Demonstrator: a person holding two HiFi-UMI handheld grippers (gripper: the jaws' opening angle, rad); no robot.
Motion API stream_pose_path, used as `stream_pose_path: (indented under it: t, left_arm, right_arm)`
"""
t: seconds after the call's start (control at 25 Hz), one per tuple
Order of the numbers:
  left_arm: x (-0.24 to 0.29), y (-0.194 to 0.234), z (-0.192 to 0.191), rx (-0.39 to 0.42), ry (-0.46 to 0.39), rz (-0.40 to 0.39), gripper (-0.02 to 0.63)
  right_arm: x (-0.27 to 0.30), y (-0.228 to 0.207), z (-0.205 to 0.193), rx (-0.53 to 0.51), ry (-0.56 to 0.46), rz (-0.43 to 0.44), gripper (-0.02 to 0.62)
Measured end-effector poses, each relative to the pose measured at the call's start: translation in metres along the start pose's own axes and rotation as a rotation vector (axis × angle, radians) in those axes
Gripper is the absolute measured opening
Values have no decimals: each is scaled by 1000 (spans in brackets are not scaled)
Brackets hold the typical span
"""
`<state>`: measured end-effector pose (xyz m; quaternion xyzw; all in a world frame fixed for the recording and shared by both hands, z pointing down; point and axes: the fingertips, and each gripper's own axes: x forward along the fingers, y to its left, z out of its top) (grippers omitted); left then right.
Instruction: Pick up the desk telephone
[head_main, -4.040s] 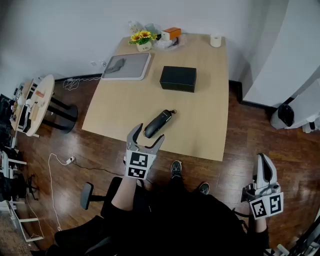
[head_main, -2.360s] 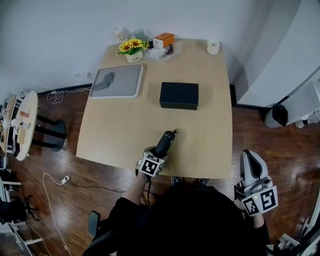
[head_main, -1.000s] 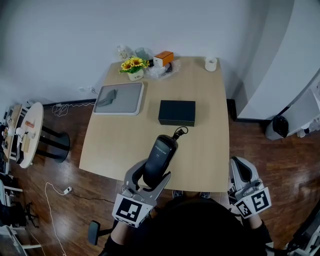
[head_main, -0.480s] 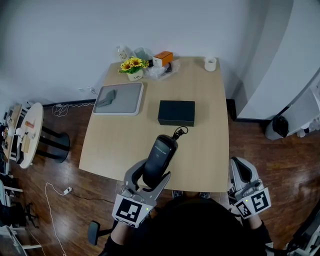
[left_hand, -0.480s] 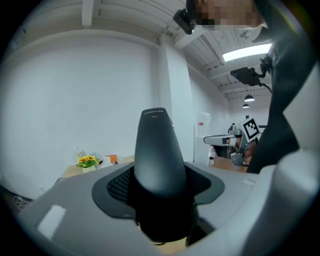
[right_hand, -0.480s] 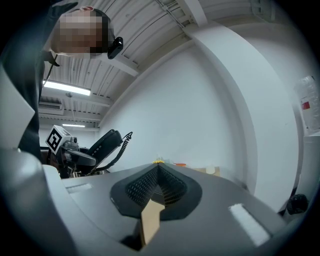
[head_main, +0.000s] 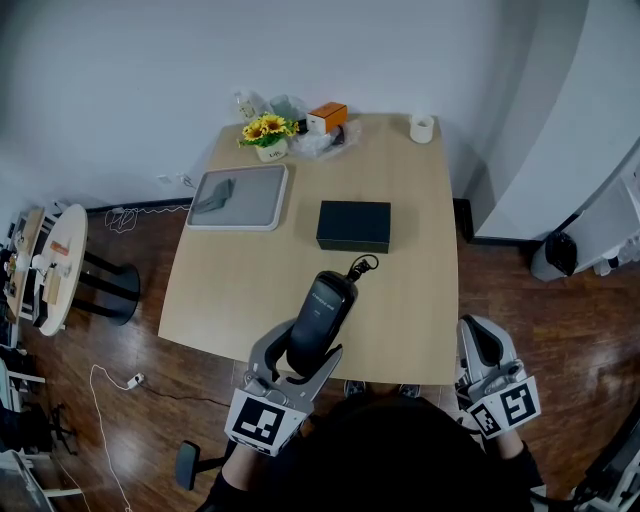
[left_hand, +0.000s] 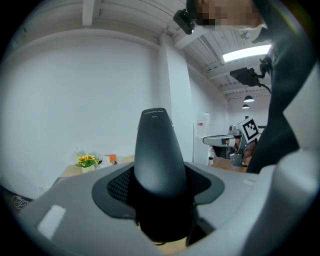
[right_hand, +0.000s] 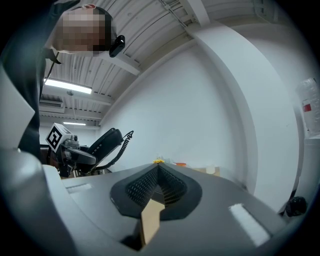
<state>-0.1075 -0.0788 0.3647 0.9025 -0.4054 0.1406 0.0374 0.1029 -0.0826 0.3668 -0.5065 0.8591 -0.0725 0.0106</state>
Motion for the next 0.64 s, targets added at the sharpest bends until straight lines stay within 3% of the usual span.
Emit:
stream_pose_path:
  t: [0.64]
  left_arm:
    - [2,-1,-6,1,16,-17,267]
  right_arm:
    - [0,1,-1,-4,2,-4,0]
